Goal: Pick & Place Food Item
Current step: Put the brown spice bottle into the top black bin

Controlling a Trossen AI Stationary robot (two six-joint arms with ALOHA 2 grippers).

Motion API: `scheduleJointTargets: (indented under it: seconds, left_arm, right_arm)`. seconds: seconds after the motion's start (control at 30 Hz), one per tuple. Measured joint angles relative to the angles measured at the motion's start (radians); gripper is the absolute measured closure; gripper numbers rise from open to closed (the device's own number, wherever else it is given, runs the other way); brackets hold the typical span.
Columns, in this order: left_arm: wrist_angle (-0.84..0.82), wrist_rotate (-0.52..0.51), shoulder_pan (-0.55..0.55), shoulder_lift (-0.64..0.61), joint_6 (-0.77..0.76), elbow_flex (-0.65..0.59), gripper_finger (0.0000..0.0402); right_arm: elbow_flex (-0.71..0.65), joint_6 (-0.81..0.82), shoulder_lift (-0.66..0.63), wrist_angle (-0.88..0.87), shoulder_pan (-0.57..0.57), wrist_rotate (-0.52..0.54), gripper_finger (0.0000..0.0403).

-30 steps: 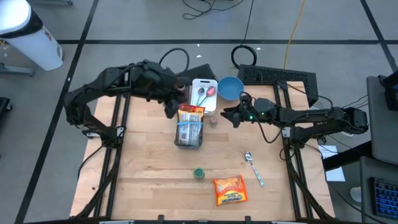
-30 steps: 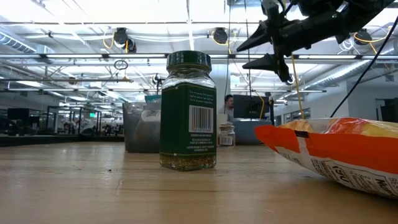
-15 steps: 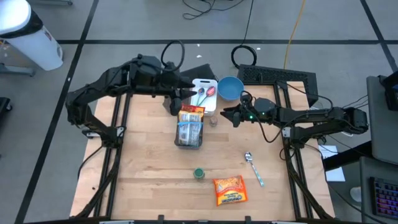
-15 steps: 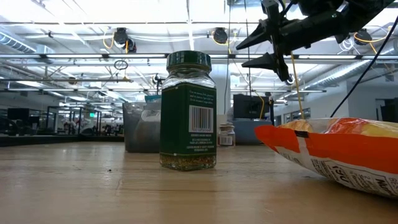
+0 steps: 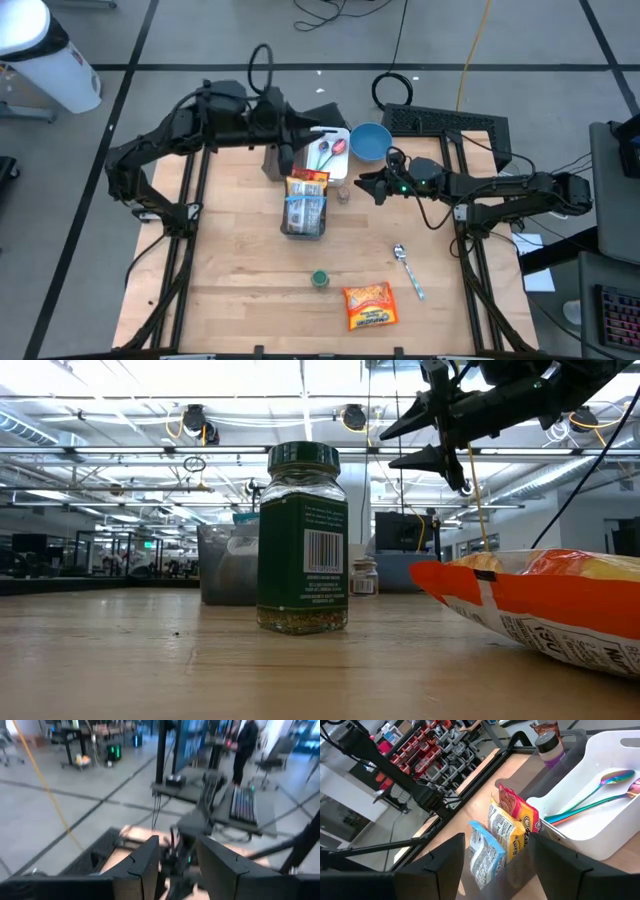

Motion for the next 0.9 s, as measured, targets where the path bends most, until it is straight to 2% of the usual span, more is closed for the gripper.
scheduleJointTargets:
  seconds: [0.2, 0.37, 0.5, 0.63, 0.77, 0.9]
  left_arm:
    - [0.199, 0.001, 0.0, -0.001, -0.006, 0.0, 0.0265]
    - [0.214, 0.008, 0.0, -0.001, -0.015, 0.0, 0.0265]
    - [0.061, -0.005, 0.0, -0.002, -0.01, 0.0, 0.0265]
    - [-0.154, -0.049, 0.0, 0.0, -0.044, 0.0, 0.0265]
    - [-0.33, 0.004, -0.008, -0.001, -0.091, -0.002, 0.0266]
    - [-0.393, 0.042, -0.047, -0.004, -0.129, -0.073, 0.0266]
  right_arm:
    - [0.0, -0.083, 0.0, 0.0, 0.0, -0.001, 0.019]
    - [0.0, -0.094, 0.0, 0.007, 0.0, -0.003, 0.019]
    - [0.0, -0.124, 0.0, 0.021, -0.001, -0.021, 0.019]
    - [0.0, -0.179, 0.0, 0.058, -0.01, -0.138, 0.019]
    - [0.0, -0.203, 0.0, 0.091, -0.017, -0.239, 0.019]
    - [0.0, -0.212, -0.003, 0.089, -0.018, -0.24, 0.019]
